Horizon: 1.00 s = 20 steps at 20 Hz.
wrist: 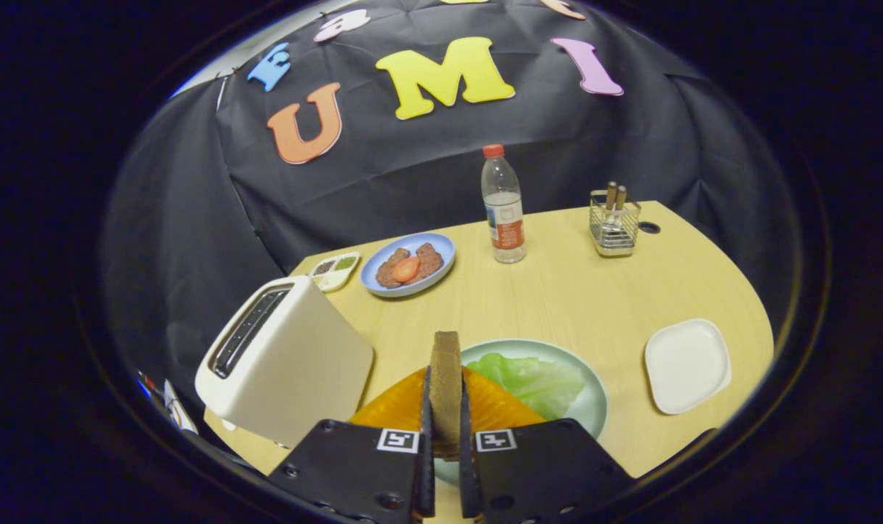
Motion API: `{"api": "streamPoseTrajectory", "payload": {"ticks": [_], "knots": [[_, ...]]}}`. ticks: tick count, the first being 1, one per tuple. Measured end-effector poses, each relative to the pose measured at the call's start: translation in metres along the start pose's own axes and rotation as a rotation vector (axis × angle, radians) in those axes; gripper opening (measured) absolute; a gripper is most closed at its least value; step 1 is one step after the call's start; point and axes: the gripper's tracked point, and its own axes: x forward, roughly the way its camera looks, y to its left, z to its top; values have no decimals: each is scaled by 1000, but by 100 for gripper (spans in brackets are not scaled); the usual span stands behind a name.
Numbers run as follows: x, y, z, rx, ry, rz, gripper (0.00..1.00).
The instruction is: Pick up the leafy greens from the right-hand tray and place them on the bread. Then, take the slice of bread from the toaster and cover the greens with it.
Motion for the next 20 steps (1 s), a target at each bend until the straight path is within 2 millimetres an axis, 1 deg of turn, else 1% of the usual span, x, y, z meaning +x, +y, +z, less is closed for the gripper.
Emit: {"api": "streamPoseTrajectory", "payload": {"ticks": [1,2,3,5,6,7,8,10,11,12,13,17,20], "knots": [[-3,-6,0,-17,-3,-14,23],[-4,-12,1,-28,-8,-25,24],[-6,-17,1,-39,-9,-38,29],[-8,-31,2,-50,-13,-68,29],[-9,-39,3,-53,-9,-86,34],[-9,-50,3,-63,-9,-120,43],[-10,-59,3,-77,-1,-133,43],[-12,-64,3,-80,7,-120,68],[-15,-70,7,-83,-10,-121,81],[-21,-74,15,-90,-35,-118,88],[-29,-79,22,-103,-61,-113,90],[-72,-111,60,-176,-170,-113,89],[-115,-141,97,-251,-263,-125,89]]}}
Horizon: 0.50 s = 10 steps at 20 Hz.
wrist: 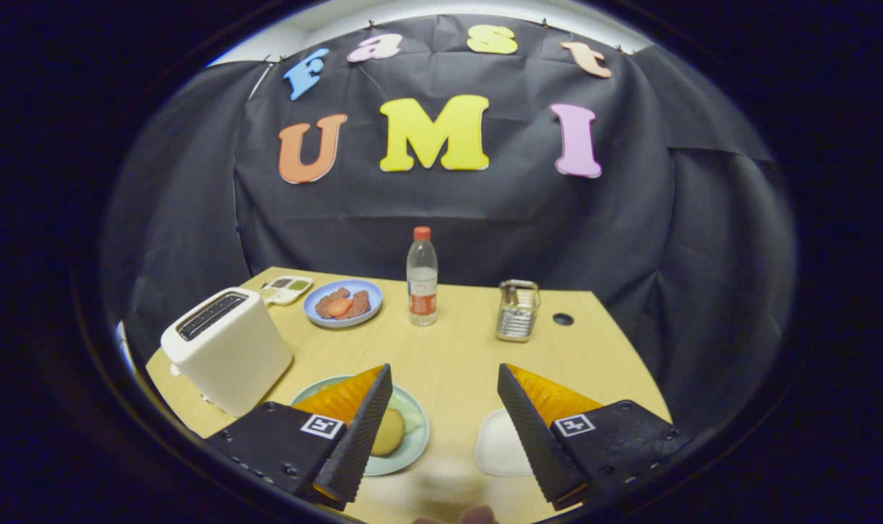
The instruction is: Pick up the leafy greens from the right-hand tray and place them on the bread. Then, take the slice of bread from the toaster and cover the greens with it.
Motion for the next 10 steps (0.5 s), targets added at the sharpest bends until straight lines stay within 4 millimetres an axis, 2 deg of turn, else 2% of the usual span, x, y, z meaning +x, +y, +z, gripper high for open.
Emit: {"api": "streamPoseTrajectory", "payload": {"ticks": [3,6,10], "knots": [[-33,-46,38,-17,-83,-27,90],[-70,-87,64,13,-136,-62,95],[-102,-118,81,60,-188,-61,95]]}}
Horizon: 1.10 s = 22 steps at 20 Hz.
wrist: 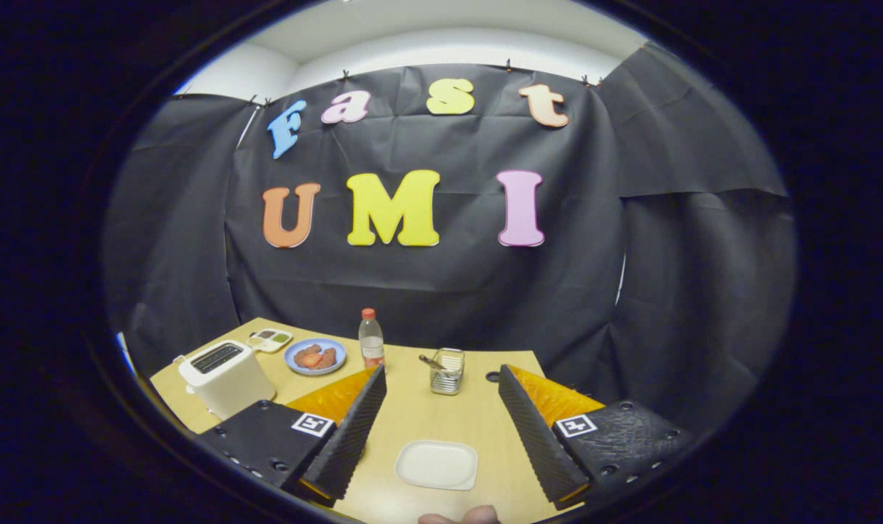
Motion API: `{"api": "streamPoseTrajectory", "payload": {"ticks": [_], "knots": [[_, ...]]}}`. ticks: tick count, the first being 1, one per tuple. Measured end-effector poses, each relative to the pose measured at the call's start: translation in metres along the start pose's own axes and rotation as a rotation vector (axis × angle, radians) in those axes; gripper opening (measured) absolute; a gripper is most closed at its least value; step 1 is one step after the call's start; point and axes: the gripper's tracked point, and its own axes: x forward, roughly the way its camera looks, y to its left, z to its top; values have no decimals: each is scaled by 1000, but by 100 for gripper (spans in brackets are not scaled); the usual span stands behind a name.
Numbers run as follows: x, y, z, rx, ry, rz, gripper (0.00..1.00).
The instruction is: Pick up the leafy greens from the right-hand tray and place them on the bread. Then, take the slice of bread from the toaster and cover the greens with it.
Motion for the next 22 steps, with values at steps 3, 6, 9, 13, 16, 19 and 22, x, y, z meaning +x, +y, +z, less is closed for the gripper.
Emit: {"api": "streamPoseTrajectory", "payload": {"ticks": [3,6,9,13,16,19,22], "knots": [[-17,-9,13,22,-40,-17,94],[-27,-10,28,16,-73,-38,95],[-38,-2,46,11,-116,-65,94],[-54,21,61,16,-144,-84,94],[-61,41,68,48,-145,-93,94],[-69,56,71,47,-158,-103,94],[-71,77,70,64,-151,-102,94]]}}
